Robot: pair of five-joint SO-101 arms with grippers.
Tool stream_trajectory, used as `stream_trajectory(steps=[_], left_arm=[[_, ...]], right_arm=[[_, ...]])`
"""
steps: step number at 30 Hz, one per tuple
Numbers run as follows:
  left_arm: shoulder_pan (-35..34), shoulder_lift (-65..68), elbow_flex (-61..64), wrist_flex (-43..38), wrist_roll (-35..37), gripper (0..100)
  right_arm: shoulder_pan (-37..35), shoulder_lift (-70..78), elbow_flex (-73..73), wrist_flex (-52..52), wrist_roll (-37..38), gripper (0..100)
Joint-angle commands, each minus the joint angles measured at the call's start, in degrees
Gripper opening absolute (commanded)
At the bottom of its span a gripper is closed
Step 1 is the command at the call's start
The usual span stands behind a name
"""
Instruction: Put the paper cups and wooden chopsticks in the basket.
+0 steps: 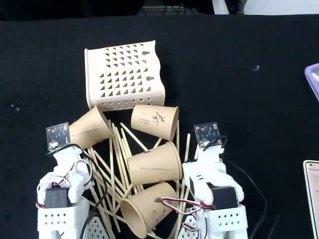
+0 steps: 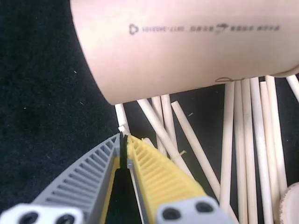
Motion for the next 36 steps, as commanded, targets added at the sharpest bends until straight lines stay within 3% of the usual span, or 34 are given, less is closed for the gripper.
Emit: stream_trajectory(steps=[1,16,20,25,32,36], left_arm=[[0.7,0.0,1.4,0.2,0.3,3],[0.1,0.0,1.3,-0.1,-2.0,3],[0.7,-0.3,1.1,-2.9,-7.1,3],[6.5,0.0,1.4,-4.4,-5.5,3],[14.5,0.0,1.4,-2.3,-5.8,3],[9.8,0.0,0.9,-2.6,-5.9,3]], right_arm=[[0.9,-5.5,0.0,0.0,-0.9,1.1],[1.2,-5.5,0.0,-1.3,-0.5,1.2],[2.3,-5.5,0.0,-12.7,-0.5,1.2],[2.8,-5.4,-0.7,-28.3,-0.4,1.2],[2.8,-5.4,-9.5,-38.0,16.0,1.2],[2.8,-5.4,-22.5,-33.9,17.9,1.2]])
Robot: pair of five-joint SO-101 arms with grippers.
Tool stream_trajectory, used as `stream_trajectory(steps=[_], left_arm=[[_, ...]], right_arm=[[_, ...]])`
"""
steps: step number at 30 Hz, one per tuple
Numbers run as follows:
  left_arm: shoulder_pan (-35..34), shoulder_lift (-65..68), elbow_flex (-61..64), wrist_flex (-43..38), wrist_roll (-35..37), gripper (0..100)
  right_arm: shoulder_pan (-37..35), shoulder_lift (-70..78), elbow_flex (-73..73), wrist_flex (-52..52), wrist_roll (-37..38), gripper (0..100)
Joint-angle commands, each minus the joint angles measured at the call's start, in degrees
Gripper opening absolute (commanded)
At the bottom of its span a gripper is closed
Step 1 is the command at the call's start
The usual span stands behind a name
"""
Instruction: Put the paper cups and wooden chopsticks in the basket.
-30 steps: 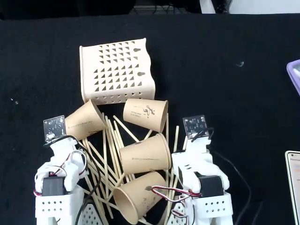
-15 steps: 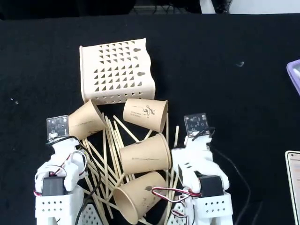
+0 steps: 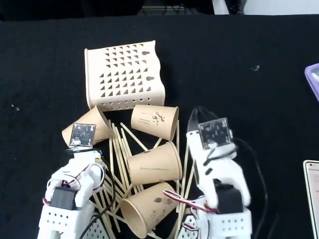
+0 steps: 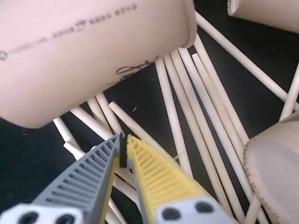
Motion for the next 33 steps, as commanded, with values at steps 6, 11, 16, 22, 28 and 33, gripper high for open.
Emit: stream_trajectory(steps=[6,11,16,22,28,33], left_arm=[[-15.8,0.0,-6.4,-0.2,-2.4,3],[-29.0,-0.1,-15.5,-0.7,-22.7,3],[-37.4,-0.1,-22.8,-1.1,-33.9,3],[-43.7,0.0,-27.8,-11.6,-34.5,4],[-43.7,0.2,-28.0,-16.7,-23.1,23],[-42.3,1.7,-28.4,-18.6,-17.1,24]], right_arm=[[0.4,-5.0,-39.4,12.2,2.4,1.2],[0.6,0.6,-53.1,16.7,2.3,1.2],[0.4,11.6,-62.0,17.3,0.0,1.2],[0.4,31.8,-57.4,18.8,-6.1,16.9],[0.6,49.3,-43.6,7.0,-7.4,19.8],[0.4,60.3,-31.1,-12.2,-11.9,15.9]])
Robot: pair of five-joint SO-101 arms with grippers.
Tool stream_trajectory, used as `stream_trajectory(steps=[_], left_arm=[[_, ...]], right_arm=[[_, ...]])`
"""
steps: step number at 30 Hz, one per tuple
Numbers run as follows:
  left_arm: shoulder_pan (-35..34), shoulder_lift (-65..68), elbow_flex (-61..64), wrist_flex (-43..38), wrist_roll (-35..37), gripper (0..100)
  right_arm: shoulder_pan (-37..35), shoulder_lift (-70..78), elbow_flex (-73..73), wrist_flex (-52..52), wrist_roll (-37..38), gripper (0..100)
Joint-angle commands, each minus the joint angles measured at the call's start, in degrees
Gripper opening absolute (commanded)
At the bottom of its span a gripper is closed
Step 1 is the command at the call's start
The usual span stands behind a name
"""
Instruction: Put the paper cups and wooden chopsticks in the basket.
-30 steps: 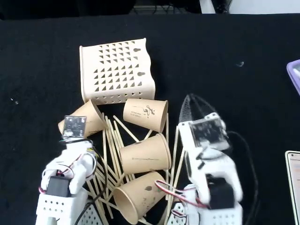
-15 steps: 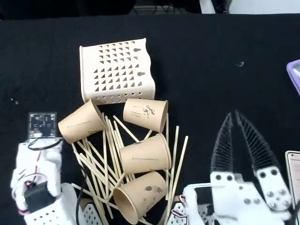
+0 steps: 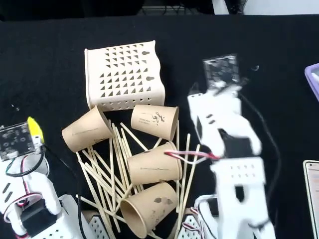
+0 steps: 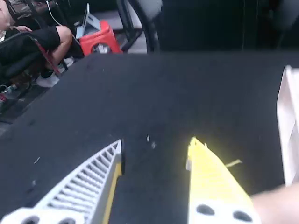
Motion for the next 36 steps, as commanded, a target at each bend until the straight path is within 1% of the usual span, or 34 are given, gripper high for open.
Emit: stream_trajectory(steps=[1,3,6,9,10,12,16,20,23,27,32,36], left_arm=[[2.1,3.2,-4.1,-2.4,3.6,24],[5.1,7.1,-5.2,-3.4,3.6,24],[11.0,15.9,-6.6,-5.0,3.5,24],[17.0,27.6,-7.3,-10.3,3.8,24],[18.4,31.6,-8.5,-12.4,4.8,24],[20.2,40.0,-12.7,-15.0,8.3,24],[23.1,56.6,-24.8,-16.2,14.6,24],[26.0,73.4,-36.6,-15.6,17.3,24],[26.9,84.8,-43.2,-15.6,17.8,24],[26.2,96.0,-50.8,-14.8,20.6,24],[26.0,104.2,-58.2,-8.0,20.8,24],[23.9,107.9,-61.6,-6.0,20.5,24]], right_arm=[[0.6,9.1,8.0,-17.9,-6.2,15.8],[1.8,12.9,9.6,-21.9,-9.1,15.9],[3.5,17.1,9.6,-23.4,-11.2,15.9],[3.7,20.6,9.6,-23.5,-11.8,15.9],[3.7,21.5,9.6,-23.5,-12.0,15.9],[3.7,22.9,9.6,-23.6,-12.0,15.9],[3.7,25.2,10.1,-26.3,-11.6,15.9],[3.7,26.5,9.8,-26.5,-11.5,15.9],[3.7,26.9,9.8,-26.5,-11.5,15.9],[3.6,26.9,9.9,-26.6,-11.5,15.9],[3.6,26.9,9.8,-26.6,-11.5,15.9],[3.6,26.9,9.9,-26.6,-11.5,15.9]])
